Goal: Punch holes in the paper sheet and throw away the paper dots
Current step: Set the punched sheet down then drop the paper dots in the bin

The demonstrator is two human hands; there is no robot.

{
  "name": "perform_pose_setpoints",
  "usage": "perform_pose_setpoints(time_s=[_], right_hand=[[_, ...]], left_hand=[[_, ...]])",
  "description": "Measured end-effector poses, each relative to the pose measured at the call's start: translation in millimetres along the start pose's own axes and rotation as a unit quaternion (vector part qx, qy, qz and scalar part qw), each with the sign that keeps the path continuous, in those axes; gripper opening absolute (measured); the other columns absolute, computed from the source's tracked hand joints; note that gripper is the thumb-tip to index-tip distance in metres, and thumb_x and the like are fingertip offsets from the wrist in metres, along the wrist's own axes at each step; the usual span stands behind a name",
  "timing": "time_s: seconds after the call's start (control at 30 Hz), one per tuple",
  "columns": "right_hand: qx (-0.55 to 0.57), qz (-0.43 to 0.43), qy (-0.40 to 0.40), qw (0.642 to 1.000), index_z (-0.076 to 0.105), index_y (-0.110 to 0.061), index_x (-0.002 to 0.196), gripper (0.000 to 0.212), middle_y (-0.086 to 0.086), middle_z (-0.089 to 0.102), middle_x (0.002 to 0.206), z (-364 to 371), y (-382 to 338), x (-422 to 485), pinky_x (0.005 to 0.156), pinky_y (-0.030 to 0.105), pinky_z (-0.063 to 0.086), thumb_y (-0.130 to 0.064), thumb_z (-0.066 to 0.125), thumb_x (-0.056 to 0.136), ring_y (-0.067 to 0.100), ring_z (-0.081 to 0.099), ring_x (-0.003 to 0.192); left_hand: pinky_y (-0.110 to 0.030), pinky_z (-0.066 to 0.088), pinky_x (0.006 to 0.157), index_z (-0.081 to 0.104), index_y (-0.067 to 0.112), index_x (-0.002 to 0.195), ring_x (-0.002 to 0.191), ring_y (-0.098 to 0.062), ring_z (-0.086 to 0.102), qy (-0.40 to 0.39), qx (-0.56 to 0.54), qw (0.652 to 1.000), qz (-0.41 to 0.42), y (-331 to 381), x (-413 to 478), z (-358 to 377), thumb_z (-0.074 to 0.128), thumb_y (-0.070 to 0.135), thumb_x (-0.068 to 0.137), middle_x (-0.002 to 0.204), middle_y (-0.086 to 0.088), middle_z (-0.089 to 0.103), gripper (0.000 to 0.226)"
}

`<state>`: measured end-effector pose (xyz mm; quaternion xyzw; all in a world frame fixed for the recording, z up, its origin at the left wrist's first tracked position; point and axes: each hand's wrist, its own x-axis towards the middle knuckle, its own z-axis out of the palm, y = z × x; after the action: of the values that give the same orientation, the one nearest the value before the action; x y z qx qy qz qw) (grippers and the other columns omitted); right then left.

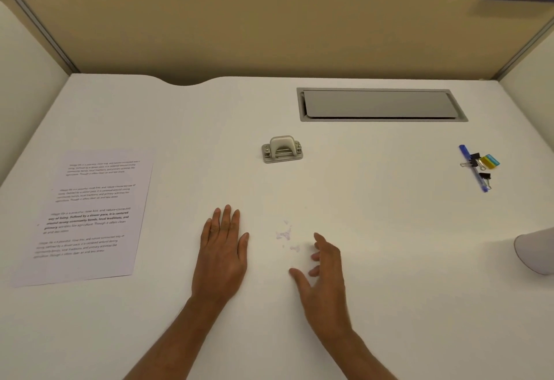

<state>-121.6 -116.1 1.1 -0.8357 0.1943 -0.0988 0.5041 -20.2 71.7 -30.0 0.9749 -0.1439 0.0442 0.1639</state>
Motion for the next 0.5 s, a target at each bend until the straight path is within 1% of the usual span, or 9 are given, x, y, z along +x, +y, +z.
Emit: perform_pose_setpoints(time_s=[0.1,0.2,0.3,0.37,0.43,0.5], right_hand=[[0.009,-0.015,-0.014,1.0,0.041,-0.03,0.144,0.074,-0.008,0.048,0.118,9.5,-3.0,12.4,0.077,0.015,0.051,-0.002,0.074,0.085,0.012,0.058,0.093],[0.021,-0.029,-0.015,0.999,0.046,-0.024,0.142,0.063,-0.005,0.048,0.119,20.1,-12.2,31.9,0.08,0.016,0.051,-0.001,0.069,0.088,0.009,0.058,0.094],[0.026,-0.051,-0.029,0.998,0.051,-0.018,0.138,0.055,-0.001,0.05,0.115,28.2,-20.5,52.7,0.083,0.019,0.053,0.001,0.066,0.089,0.008,0.058,0.093],[0.043,-0.064,-0.03,0.997,0.055,-0.015,0.134,0.05,0.001,0.052,0.114,26.1,-22.1,59.5,0.084,0.021,0.054,0.004,0.065,0.089,0.009,0.059,0.096],[0.068,-0.062,0.006,0.996,0.058,-0.015,0.128,0.044,0.001,0.056,0.115,16.6,-20.0,58.9,0.085,0.018,0.053,0.007,0.063,0.09,0.01,0.06,0.1],[0.081,-0.039,0.053,0.995,0.059,-0.021,0.122,0.042,-0.002,0.059,0.114,5.5,-14.8,52.6,0.085,0.017,0.052,0.008,0.06,0.091,0.012,0.061,0.102]], left_hand=[[-0.044,0.02,0.124,0.033,0.01,0.155,0.154,-0.023,0.017,-0.001,-0.001,1.0,0.0,0.8,0.5,0.1,0.031,0.035,0.105,0.163,-0.008,0.029,0.056],[-0.044,0.02,0.124,0.032,0.011,0.155,0.155,-0.021,0.015,-0.002,0.0,1.0,-0.003,1.3,-0.3,0.2,0.03,0.036,0.105,0.164,-0.007,0.027,0.056],[-0.043,0.018,0.125,0.031,0.011,0.156,0.155,-0.021,0.015,-0.002,0.002,1.0,-0.003,0.7,0.0,0.8,0.029,0.036,0.105,0.164,-0.007,0.027,0.056],[-0.041,0.017,0.125,0.032,0.011,0.155,0.155,-0.021,0.015,0.0,0.001,1.0,-0.003,0.8,-0.5,1.2,0.031,0.035,0.105,0.164,-0.007,0.027,0.056],[-0.042,0.017,0.125,0.033,0.011,0.155,0.155,-0.021,0.016,0.003,0.001,1.0,-0.003,1.1,-0.5,1.1,0.032,0.035,0.105,0.164,-0.007,0.028,0.055],[-0.042,0.018,0.124,0.034,0.01,0.154,0.154,-0.022,0.018,0.006,0.002,1.0,-0.003,0.9,-0.4,0.9,0.033,0.034,0.105,0.163,-0.008,0.03,0.055]])
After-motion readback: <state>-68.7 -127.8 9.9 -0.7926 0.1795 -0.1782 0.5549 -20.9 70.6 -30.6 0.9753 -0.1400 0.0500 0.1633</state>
